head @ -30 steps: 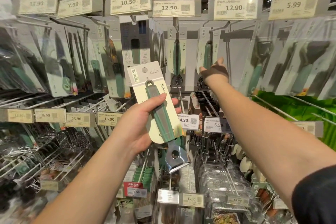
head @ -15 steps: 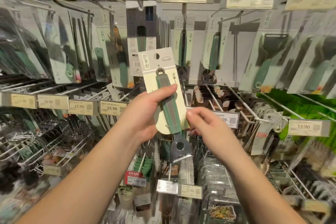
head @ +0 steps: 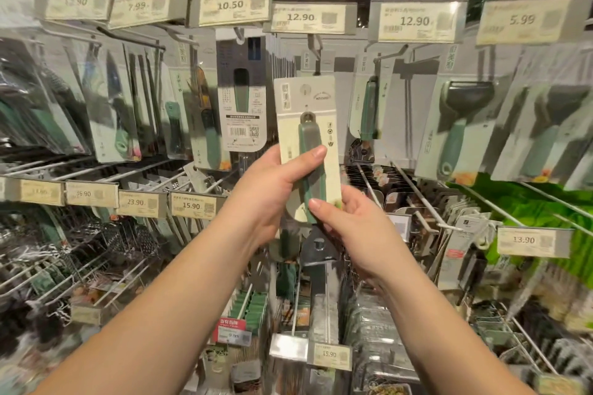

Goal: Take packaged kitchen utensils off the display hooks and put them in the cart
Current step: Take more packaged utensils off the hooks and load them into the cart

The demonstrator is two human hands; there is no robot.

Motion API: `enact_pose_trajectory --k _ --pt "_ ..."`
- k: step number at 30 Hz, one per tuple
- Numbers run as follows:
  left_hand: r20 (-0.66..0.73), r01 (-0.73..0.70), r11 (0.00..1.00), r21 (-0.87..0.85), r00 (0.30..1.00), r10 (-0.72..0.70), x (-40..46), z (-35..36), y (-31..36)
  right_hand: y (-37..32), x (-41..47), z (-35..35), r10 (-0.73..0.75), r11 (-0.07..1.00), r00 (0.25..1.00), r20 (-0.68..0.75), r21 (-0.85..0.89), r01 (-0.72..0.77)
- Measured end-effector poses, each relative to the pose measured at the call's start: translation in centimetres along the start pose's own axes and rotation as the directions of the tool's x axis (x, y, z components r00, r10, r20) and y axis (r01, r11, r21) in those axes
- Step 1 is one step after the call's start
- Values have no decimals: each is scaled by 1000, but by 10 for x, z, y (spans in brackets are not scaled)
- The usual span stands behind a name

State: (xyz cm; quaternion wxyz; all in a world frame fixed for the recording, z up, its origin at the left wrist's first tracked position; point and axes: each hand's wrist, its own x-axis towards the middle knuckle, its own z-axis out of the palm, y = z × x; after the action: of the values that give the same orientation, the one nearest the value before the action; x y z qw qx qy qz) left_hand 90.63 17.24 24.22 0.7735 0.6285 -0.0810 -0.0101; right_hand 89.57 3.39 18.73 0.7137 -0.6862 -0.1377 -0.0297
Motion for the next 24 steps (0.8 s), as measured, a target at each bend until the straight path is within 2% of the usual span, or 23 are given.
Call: enact_pose_trajectory --k 4,11,20,24 --pt "-106 -129 982 136 984 143 6 -1 6 -18 15 -7 -60 993 997 -49 -104 55" --pt "-118 -242 953 181 957 265 14 4 21 -35 41 -12 -104 977 993 -61 -195 91" --pt "-167 -232 935 267 945 282 32 15 22 -41 71 -15 -94 977 994 -56 -197 81" --pt "-188 -191 927 322 947 261 43 21 17 -33 82 -18 -88 939 993 -83 -339 55"
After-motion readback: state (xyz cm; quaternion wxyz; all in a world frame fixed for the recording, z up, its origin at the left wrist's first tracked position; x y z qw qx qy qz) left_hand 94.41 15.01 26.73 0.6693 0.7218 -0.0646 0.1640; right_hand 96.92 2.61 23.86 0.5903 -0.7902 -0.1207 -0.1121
